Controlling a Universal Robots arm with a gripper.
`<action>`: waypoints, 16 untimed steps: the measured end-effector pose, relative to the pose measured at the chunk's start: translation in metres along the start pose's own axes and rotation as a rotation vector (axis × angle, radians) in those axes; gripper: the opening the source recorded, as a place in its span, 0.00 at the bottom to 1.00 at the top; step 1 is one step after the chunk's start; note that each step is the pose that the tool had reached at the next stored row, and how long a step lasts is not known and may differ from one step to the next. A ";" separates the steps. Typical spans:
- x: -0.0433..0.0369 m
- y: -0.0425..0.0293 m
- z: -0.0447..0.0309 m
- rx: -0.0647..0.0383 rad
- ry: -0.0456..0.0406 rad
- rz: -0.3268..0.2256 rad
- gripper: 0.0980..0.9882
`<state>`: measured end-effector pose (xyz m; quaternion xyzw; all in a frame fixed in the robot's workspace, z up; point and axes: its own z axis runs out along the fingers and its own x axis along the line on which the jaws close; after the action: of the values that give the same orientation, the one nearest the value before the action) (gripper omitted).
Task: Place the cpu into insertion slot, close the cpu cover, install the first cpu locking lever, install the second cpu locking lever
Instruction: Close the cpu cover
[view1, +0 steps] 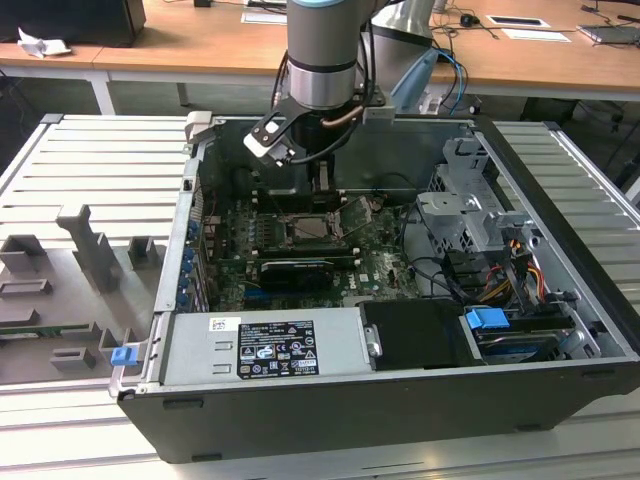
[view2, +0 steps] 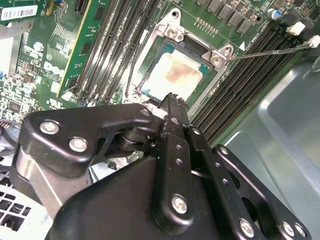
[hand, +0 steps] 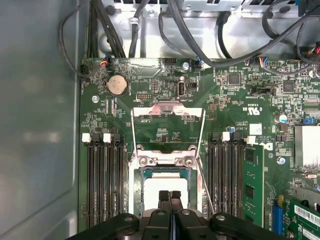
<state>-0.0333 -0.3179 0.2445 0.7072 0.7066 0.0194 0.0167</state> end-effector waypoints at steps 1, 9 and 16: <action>0.0000 0.0000 -0.0003 0.000 -0.0002 0.000 0.01; 0.0000 0.0003 -0.0049 0.000 -0.0011 0.000 0.01; 0.0001 0.0007 -0.0101 0.000 -0.0025 0.000 0.01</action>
<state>-0.0332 -0.3178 0.2546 0.7072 0.7066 0.0185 0.0176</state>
